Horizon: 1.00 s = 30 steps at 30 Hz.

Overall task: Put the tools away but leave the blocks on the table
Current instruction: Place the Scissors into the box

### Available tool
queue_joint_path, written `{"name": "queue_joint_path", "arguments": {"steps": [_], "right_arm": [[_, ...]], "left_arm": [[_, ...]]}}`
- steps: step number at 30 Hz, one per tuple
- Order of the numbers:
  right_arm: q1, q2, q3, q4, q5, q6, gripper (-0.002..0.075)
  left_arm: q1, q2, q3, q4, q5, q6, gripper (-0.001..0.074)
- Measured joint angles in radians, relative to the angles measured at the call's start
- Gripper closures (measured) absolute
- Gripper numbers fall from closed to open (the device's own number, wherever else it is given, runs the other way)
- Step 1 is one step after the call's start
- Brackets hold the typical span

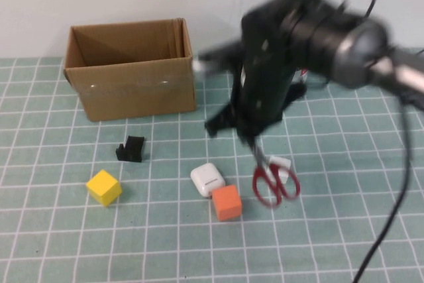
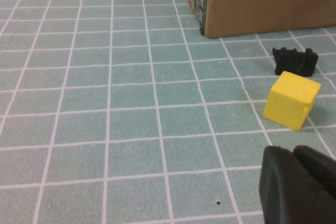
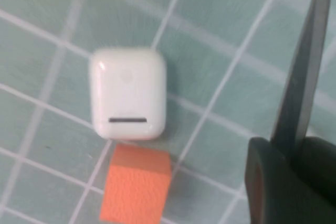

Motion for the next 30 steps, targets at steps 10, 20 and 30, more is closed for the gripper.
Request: {"name": "queue_joint_path", "arguments": {"steps": [10,20,30], "right_arm": [[0.031,-0.054,-0.212,-0.066,-0.216,-0.234,0.0675],[0.057,0.078,-0.365,-0.072,-0.671,-0.481,0.0675],[0.057,0.241,-0.391,-0.118,-0.953,-0.586,0.0676]], "left_arm": [[0.0,0.0,0.0,0.0,0.0,0.0,0.0738],[0.0,0.0,0.0,0.0,0.0,0.0,0.0738],[0.0,0.0,0.0,0.0,0.0,0.0,0.0739]]}}
